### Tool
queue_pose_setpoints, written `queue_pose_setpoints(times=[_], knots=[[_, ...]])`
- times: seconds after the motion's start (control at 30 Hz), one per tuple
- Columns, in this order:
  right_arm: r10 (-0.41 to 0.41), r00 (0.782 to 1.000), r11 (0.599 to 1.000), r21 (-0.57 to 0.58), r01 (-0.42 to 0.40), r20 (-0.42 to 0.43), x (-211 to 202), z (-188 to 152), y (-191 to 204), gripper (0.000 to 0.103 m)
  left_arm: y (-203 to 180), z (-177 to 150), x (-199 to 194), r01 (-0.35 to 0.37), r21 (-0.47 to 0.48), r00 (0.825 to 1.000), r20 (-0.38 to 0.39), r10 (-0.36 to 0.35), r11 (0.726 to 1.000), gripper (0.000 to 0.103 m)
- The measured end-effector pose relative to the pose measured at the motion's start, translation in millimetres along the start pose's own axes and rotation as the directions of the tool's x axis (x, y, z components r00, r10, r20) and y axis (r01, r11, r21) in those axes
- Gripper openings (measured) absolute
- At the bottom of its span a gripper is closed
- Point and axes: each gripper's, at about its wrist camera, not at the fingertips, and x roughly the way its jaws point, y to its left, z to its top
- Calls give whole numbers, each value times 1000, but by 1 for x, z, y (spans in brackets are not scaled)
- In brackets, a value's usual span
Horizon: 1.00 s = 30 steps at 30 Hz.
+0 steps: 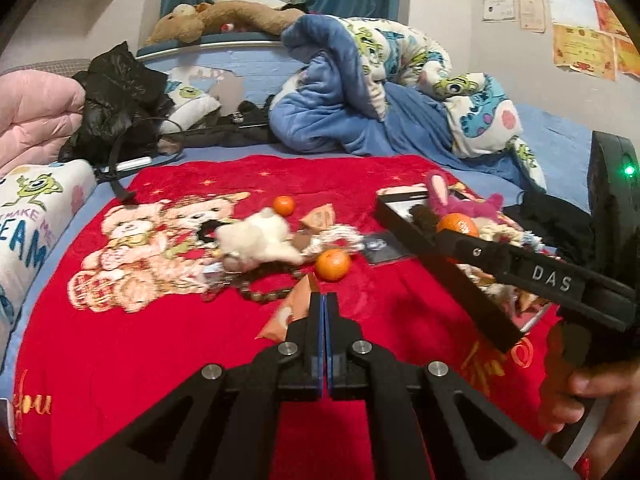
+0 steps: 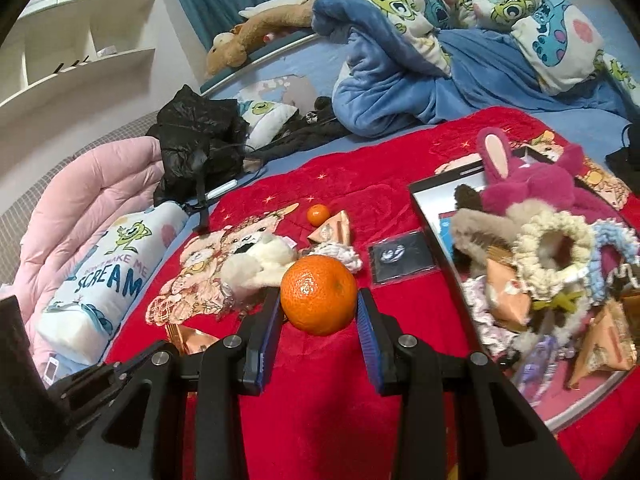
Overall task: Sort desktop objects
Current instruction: 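Lift and carry the orange with the right gripper while the left carries the chocolate wedge toward the tray, then lower the orange into the black tray with the right gripper while the left lowers the wedge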
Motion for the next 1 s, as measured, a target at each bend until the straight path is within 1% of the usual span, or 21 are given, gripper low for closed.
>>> queue_pose_setpoints(times=[0.17, 0.27, 0.33, 0.37, 0.4, 0.5, 0.57, 0.63, 0.7, 0.77, 0.87, 0.9, 1.0], knots=[[-39, 999, 999, -2, 39, 10, -19, 2, -17, 35, -42, 4, 4, 57, 32, 998, 4, -57, 998, 0], [-82, 996, 997, -15, 82, 23, -39, 2, -32, 35, -70, 3, 8, 124, 25, 992, 8, -124, 992, 0], [-124, 992, 992, -23, 125, 37, -56, 3, -46, 35, -92, 3, 13, 150, 35, 989, -4, -150, 988, 0], [-144, 989, 989, -23, 145, 43, -64, 3, -55, 35, -103, 4, 12, 164, 48, 986, 2, -164, 985, 0], [-164, 985, 986, -15, 165, 49, -75, 4, -66, 35, -117, 5, 11, 195, 64, 981, 10, -196, 979, 0], [-210, 974, 978, 29, 209, 79, -109, 4, -96, 35, -153, 5, 7, 244, 115, 969, 19, -247, 963, 0], [-266, 959, 964, 49, 263, 98, -130, 4, -117, 35, -172, 3, 4, 263, 143, 963, 19, -268, 954, 0], [-298, 949, 954, 75, 291, 105, -143, 4, -133, 35, -189, 1, 3, 290, 156, 955, 13, -296, 944, 0], [-308, 946, 948, 113, 296, 100, -152, 3, -149, 35, -201, 0, 5, 305, 157, 951, 8, -310, 939, 0], [-318, 943, 944, 127, 305, 97, -157, 2, -156, 35, -210, 1, 7, 310, 154, 949, 6, -315, 938, 0], [-321, 942, 945, 106, 310, 97, -161, 0, -156, 35, -219, 0, 11, 318, 152, 947, 2, -323, 936, 0], [-315, 944, 947, 96, 306, 95, -162, -2, -155, 35, -222, 1, 12, 321, 156, 946, -1, -325, 934, 0], [-291, 953, 956, 68, 286, 82, -157, -5, -152, 35, -225, 1, 18, 307, 165, 950, 0, -312, 937, 0]])
